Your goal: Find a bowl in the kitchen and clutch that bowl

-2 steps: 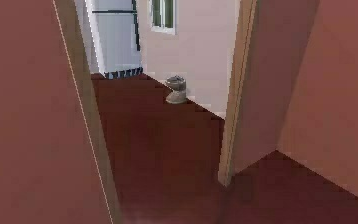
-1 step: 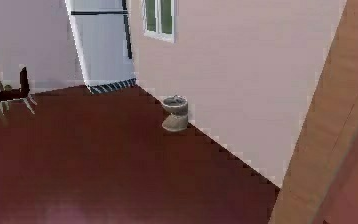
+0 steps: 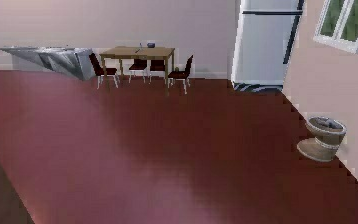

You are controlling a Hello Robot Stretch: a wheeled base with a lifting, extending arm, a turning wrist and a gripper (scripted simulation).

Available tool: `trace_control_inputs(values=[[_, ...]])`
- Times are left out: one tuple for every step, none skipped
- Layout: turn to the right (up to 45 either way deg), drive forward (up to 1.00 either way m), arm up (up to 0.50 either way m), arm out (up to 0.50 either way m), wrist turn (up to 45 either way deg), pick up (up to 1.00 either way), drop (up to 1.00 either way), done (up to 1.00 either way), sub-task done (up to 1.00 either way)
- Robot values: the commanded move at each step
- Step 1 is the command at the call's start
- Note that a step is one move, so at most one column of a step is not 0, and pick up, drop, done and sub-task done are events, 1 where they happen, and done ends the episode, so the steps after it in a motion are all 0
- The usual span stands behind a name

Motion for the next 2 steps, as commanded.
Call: trace_control_inputs(values=[[0.0, 0.05, 0.00, 0.00, 0.0, 0.00, 0.00, 0.00, 0.00], [6.0, 0.00, 0.00, 0.00, 0.0, 0.00, 0.00, 0.00, 0.00]])
